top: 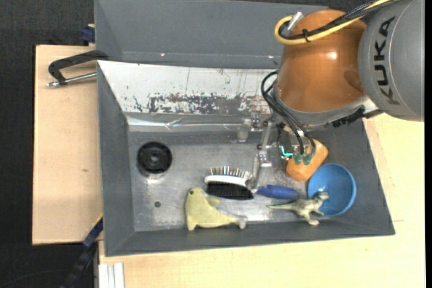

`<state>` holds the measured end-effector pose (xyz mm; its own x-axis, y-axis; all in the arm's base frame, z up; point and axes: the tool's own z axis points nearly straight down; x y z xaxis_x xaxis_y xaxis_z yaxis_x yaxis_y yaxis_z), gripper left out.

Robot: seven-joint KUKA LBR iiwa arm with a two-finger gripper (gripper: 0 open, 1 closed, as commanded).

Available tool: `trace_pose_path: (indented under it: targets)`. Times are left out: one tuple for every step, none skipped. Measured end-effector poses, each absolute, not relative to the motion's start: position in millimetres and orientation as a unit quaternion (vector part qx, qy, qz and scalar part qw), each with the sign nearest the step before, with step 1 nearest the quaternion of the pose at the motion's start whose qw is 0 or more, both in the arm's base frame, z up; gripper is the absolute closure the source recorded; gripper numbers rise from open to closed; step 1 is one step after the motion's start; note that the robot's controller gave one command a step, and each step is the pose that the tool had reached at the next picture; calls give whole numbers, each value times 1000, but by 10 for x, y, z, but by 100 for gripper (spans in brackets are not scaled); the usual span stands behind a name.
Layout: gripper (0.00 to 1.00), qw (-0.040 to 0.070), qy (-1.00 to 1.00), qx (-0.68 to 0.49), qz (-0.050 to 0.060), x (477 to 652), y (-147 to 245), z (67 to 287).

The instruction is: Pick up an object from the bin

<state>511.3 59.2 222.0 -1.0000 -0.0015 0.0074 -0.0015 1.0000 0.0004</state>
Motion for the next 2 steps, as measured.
trace_pose_path:
  targets:
    - [0, 3, -1000, 12, 0, 4933, 609, 1041]
    - [0, -3, -998, 59, -1, 5041, 550, 1055]
